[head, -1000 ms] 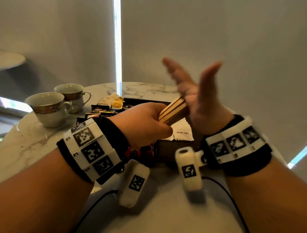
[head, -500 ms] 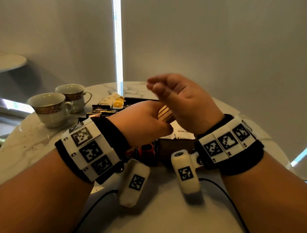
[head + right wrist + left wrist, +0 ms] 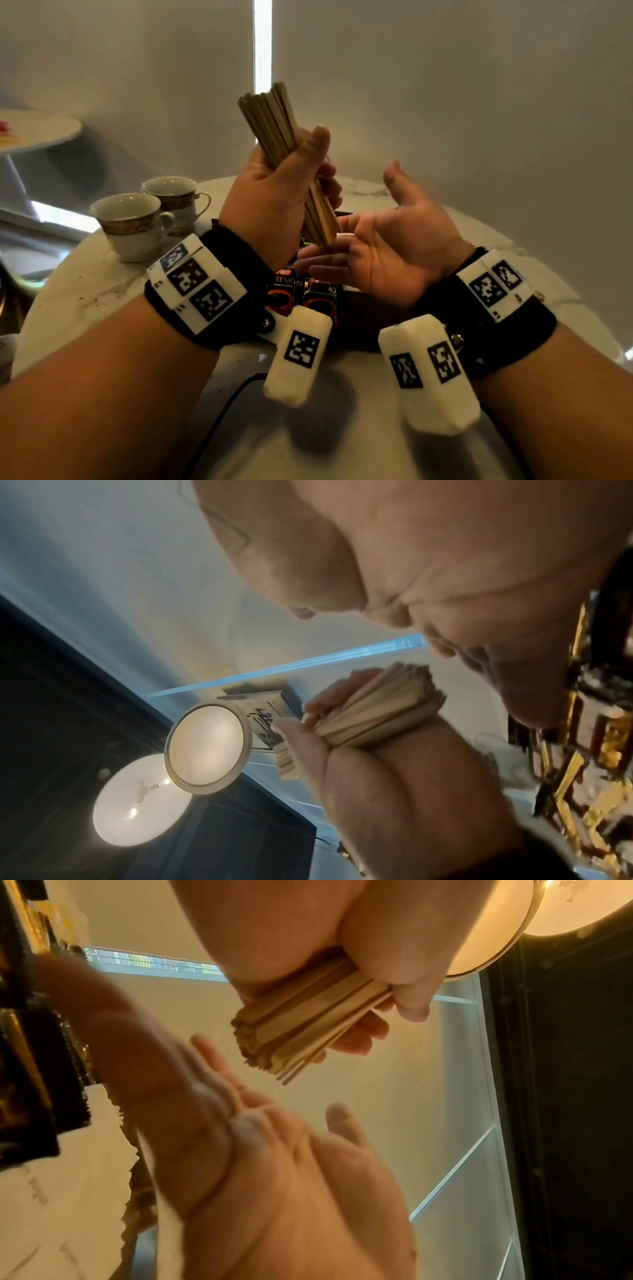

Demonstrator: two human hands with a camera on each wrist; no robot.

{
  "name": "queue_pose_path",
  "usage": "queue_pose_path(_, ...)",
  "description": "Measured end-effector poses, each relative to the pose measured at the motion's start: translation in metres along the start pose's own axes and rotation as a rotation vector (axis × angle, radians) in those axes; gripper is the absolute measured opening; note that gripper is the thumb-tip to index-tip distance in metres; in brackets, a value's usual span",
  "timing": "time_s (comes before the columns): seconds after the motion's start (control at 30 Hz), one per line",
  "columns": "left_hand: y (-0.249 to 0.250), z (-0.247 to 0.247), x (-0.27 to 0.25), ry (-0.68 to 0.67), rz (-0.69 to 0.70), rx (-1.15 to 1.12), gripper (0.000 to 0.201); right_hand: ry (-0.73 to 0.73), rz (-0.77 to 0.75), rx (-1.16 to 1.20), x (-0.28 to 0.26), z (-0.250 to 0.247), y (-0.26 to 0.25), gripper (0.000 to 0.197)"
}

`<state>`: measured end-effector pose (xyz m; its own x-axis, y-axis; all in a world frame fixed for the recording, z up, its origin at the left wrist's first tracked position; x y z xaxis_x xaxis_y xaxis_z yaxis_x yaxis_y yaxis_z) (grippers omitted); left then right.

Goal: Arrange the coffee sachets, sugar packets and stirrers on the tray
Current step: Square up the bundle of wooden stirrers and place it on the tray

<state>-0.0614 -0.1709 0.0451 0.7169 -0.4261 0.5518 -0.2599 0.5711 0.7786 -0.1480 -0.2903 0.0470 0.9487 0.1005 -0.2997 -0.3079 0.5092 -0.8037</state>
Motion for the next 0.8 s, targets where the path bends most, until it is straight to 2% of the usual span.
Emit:
queue_pose_path(0.1,-0.006,0.005,-0.003,-0.041,0.01,0.049,0.018,-0.114,-0.055,0.294,-0.005,0.008,0.002,0.117)
queue_pose_path(0.13,-0.007,0.006,-0.003,-0.045,0.016,0.047,0.016,-0.133,-0.072,0.323,-0.006,0.007,0.002,0.118)
queue_pose_path(0.27,-0.007,0.005,-0.003,-0.017,0.042,0.061,0.016,-0.125,-0.051,0.192,0.0,0.001,0.0,0.121)
queue_pose_path(0.47,-0.01,0.007,-0.003,-0.023,0.045,0.076,0.015,-0.072,-0.102,0.228,-0.002,0.002,0.002,0.124)
queue_pose_path(0.57,-0.01,0.004,-0.004,-0.042,-0.008,0.15,0.018,0.08,-0.121,-0.022,0.005,-0.006,-0.001,0.116)
queue_pose_path(0.6,-0.01,0.003,-0.004,-0.076,-0.044,0.213,0.02,0.178,-0.188,-0.143,0.005,-0.008,-0.004,0.112)
queue_pose_path(0.7,-0.003,0.005,-0.009,-0.273,-0.223,0.465,0.021,0.453,-0.554,-0.602,-0.007,-0.011,-0.018,0.101)
queue_pose_path(0.73,-0.001,0.007,-0.011,-0.354,-0.284,0.541,0.02,0.498,-0.66,-0.76,-0.012,-0.011,-0.022,0.097)
queue_pose_path(0.8,0.003,0.011,-0.014,-0.474,-0.343,0.663,0.017,0.491,-0.741,-0.934,-0.019,-0.009,-0.022,0.08)
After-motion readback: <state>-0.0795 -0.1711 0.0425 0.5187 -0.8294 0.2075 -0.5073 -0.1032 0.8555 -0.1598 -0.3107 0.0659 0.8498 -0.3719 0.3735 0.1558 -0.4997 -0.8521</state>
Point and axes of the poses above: each hand's wrist, its own x-axis towards the middle knuckle, its own z-axis out of the palm, y = z × x, the point moved 1 cm from there along x, towards the middle knuckle, and after that the axes turned 5 degrees about z, right-handed, at the moved point
